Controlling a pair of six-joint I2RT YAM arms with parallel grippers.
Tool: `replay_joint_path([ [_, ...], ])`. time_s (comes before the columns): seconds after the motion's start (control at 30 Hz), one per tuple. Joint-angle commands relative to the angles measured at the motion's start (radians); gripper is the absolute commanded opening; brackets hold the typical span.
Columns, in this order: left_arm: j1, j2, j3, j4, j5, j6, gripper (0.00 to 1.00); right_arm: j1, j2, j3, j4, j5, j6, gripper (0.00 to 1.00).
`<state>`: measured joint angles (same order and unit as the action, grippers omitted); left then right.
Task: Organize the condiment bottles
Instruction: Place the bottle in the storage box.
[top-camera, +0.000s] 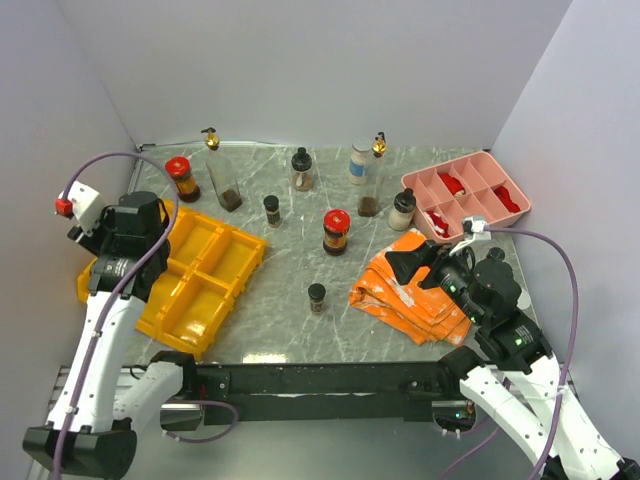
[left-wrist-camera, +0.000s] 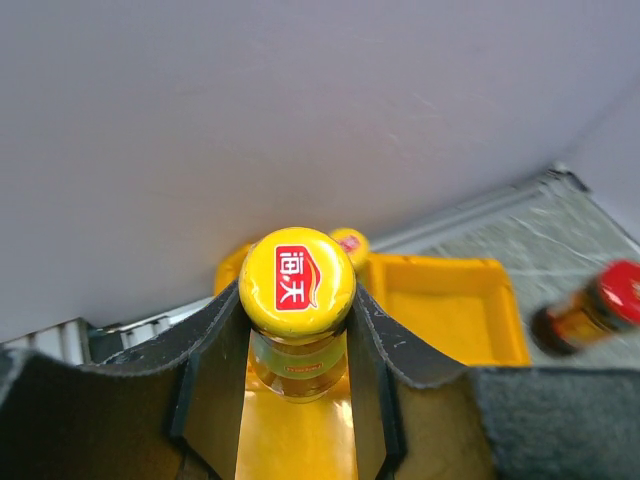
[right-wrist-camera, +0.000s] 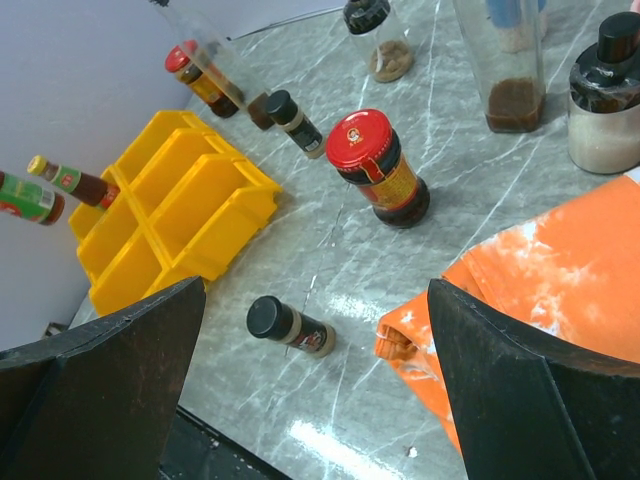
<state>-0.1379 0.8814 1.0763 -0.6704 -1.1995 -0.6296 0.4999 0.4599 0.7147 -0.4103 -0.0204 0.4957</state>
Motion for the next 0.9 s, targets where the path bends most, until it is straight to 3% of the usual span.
replay_joint_path([
  [0.0,0.113,-0.027,-0.027,0.235,-0.013,0.081,0.01,0.005,-0.023,0.038,0.031,-0.004,-0.023,1.00],
  [0.27,0.288,-0.004,-0.111,0.379,0.074,0.081,0.01,0.006,-0.053,0.045,0.014,-0.004,-0.023,1.00],
  [0.4,0.352,0.017,-0.136,0.406,0.038,0.045,0.01,0.005,-0.052,0.045,0.016,-0.015,-0.017,1.00],
  [0.57,0.391,0.014,-0.193,0.526,0.058,0.068,0.01,0.005,-0.070,0.039,0.010,-0.004,-0.022,1.00],
  [0.87,0.408,0.096,-0.210,0.485,0.064,-0.070,0.01,0.005,-0.079,0.043,0.001,0.005,-0.036,1.00],
])
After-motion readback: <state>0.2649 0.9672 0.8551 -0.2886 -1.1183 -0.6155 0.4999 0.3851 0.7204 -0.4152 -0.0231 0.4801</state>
